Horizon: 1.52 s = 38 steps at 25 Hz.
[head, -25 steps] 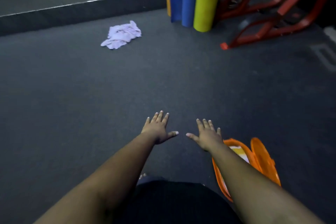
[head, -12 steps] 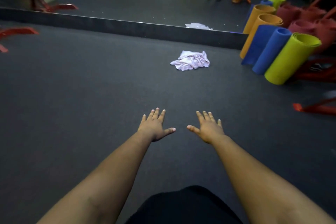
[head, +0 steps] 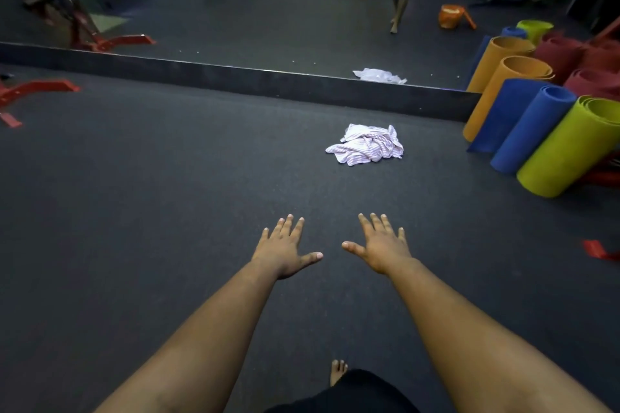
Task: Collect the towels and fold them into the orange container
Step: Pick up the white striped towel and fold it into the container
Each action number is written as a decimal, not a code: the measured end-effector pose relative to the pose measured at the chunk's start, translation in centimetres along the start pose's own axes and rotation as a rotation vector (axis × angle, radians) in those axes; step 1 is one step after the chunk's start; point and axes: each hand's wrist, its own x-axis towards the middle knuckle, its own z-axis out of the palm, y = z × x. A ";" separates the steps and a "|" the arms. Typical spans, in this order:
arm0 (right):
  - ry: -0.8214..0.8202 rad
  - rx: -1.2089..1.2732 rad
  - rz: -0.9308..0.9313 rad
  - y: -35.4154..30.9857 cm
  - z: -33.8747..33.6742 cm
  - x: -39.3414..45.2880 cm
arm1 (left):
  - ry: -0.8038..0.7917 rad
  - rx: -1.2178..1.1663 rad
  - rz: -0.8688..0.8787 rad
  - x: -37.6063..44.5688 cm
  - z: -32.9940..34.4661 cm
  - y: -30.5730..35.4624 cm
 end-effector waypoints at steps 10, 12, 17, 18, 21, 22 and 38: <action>-0.080 -0.019 0.045 -0.3 -6.8 20.5 | -0.053 -0.003 0.032 21.1 -7.5 -2.6; -0.078 -0.007 0.071 -0.7 -7.5 25.1 | -0.057 0.007 0.059 26.4 -9.0 -3.8; -0.095 0.031 0.190 -2.0 -11.3 35.8 | -0.119 0.038 0.144 39.6 -14.8 -6.6; -0.092 0.046 0.216 -2.2 -12.3 37.8 | -0.129 0.060 0.168 42.1 -16.2 -7.0; -0.080 0.083 0.255 -2.5 -15.2 43.1 | -0.155 0.090 0.210 48.8 -19.6 -7.5; -0.071 0.100 0.268 -2.3 -15.9 45.1 | -0.159 0.096 0.219 51.3 -20.5 -7.5; -0.174 0.170 0.293 10.8 -28.2 81.5 | -0.285 0.108 0.208 89.2 -31.8 0.2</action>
